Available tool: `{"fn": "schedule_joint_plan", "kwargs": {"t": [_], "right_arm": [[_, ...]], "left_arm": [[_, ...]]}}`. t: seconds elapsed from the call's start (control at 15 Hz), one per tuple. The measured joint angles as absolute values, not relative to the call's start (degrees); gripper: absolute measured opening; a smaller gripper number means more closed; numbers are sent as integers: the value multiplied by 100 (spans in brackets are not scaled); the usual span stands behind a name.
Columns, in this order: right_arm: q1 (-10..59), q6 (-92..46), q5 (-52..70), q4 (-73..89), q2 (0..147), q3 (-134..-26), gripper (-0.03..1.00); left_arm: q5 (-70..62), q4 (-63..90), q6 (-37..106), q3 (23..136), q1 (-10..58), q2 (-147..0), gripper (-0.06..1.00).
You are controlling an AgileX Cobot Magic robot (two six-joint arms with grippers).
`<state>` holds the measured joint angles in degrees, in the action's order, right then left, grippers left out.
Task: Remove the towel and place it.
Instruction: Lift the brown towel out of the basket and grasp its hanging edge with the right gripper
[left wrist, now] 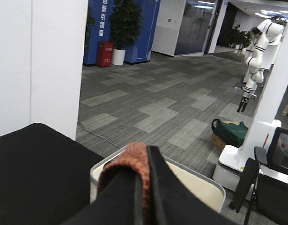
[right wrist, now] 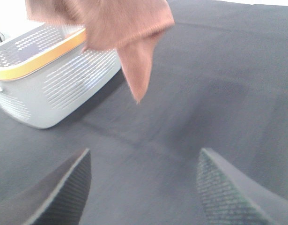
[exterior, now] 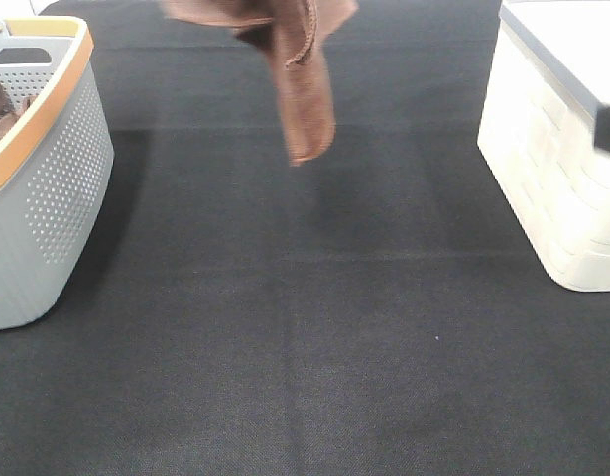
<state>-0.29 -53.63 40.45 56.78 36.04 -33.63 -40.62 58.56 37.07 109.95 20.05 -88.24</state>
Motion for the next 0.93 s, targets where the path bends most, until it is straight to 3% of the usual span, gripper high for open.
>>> {"fn": "schedule_joint_plan", "kwargs": {"t": [0.2, 0.73, 0.93], "right_arm": [[97, -5913, 3908, 5764, 4481, -3850, 62], [2859, -6469, 1455, 5477, 5976, -3999, 62], [3449, -6463, 413, 5500, 6669, -3999, 62]], "left_arm": [[-3994, 5827, 3707, 10995, 2435, -9121, 0], [-3759, 5764, 3707, 10995, 2853, -9574, 0], [-3759, 5764, 3707, 10995, 2865, -9574, 0]]}}
